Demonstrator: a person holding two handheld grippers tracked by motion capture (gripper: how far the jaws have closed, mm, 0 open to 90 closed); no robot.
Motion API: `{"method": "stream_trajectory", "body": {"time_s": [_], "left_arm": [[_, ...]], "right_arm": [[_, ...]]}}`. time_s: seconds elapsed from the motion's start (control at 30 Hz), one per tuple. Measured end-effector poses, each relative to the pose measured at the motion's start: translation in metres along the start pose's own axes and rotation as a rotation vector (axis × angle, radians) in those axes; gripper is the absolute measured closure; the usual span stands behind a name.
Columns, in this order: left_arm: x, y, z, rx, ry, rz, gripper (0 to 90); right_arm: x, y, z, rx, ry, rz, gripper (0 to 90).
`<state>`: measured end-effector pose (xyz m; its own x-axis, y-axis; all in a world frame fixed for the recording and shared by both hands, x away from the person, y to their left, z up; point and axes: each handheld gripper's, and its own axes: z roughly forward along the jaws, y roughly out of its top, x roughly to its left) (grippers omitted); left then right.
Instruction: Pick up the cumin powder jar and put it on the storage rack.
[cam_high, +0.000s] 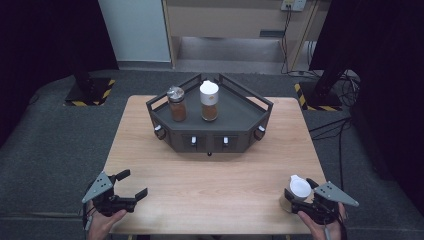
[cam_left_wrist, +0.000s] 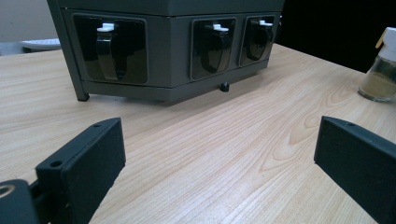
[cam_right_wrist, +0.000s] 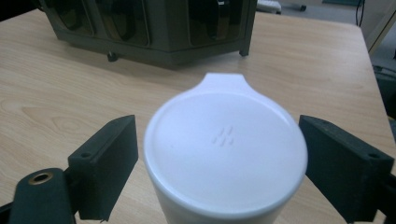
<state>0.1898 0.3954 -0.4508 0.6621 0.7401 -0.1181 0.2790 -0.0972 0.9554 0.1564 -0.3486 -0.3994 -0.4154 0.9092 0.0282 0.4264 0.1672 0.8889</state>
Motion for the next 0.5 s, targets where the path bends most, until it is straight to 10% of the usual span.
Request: {"method": "stream_trajectory", "body": {"time_s": [0.5], "left_arm": [[0.0003, -0.0002, 0.0001, -0.001, 0.001, -0.002, 1.2]], "right_arm": [[0.0007, -0.0022, 0.0028, 0.005, -0.003, 0.01, 30.0]]}}
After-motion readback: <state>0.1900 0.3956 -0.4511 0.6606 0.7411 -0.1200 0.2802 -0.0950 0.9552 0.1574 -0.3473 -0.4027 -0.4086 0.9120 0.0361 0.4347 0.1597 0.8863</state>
